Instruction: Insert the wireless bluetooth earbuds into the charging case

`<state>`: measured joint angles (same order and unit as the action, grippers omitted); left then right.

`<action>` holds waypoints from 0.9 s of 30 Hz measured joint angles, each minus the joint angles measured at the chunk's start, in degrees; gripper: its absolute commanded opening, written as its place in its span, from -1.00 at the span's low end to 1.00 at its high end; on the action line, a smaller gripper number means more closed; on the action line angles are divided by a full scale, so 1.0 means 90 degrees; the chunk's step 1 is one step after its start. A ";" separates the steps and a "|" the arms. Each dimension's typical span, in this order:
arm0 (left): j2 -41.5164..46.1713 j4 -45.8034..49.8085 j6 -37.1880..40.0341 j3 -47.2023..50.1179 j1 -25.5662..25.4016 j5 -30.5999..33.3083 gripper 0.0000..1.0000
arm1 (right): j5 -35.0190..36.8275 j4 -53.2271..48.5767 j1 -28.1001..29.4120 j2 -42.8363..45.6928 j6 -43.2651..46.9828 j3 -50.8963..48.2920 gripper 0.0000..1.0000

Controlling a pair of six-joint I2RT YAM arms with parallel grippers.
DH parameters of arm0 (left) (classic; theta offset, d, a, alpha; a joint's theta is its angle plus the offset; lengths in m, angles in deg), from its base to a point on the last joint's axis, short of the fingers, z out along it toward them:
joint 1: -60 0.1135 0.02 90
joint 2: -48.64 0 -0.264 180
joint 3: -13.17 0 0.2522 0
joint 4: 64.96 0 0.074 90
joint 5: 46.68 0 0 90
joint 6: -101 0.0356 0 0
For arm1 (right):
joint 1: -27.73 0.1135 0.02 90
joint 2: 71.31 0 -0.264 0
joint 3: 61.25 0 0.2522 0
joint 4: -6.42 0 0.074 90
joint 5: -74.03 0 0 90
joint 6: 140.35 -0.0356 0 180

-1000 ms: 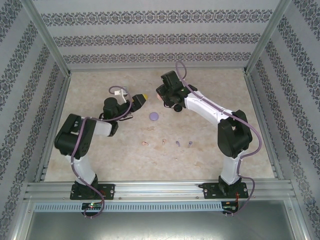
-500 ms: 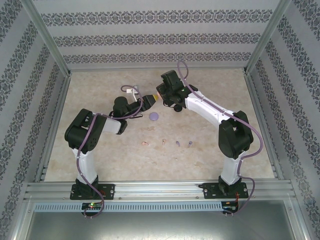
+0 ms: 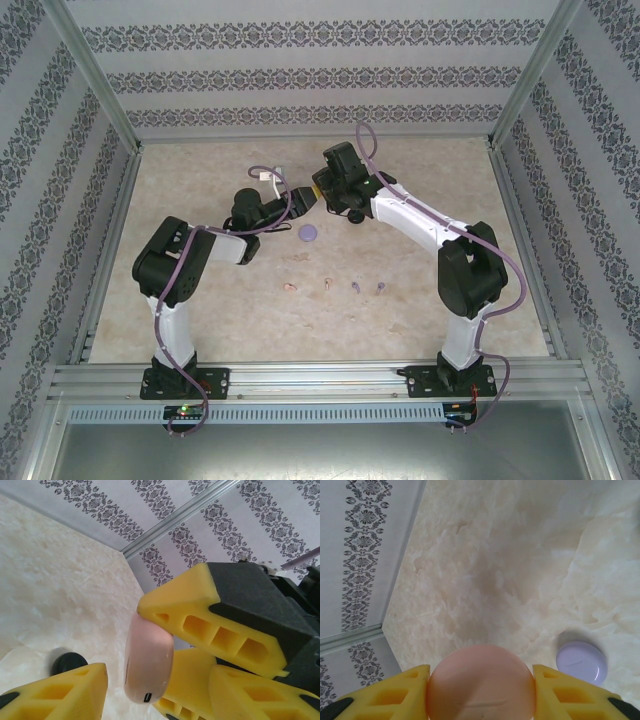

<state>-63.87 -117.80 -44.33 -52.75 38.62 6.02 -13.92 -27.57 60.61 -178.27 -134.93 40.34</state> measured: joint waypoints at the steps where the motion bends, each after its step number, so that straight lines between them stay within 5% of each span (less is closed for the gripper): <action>1: -0.0024 0.0012 0.0005 -0.0019 0.0000 0.0000 0.03 | -0.0002 0.0005 0.0000 0.0000 -0.0017 0.0000 -0.15; 19: -0.0199 0.0056 0.0005 -0.0121 -0.0012 0.0051 -0.14 | -0.0095 0.0044 0.0000 0.0000 -0.0092 -0.0019 -0.15; 27: -0.0245 0.0005 -0.0024 -0.0165 -0.0085 0.0129 -0.36 | -0.0119 0.0066 0.0000 0.0000 -0.0138 -0.0024 -0.15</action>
<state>-66.08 -117.76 -44.55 -54.24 37.85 7.18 -14.99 -26.98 60.61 -178.27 -136.17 40.12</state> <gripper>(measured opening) 0.334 0.445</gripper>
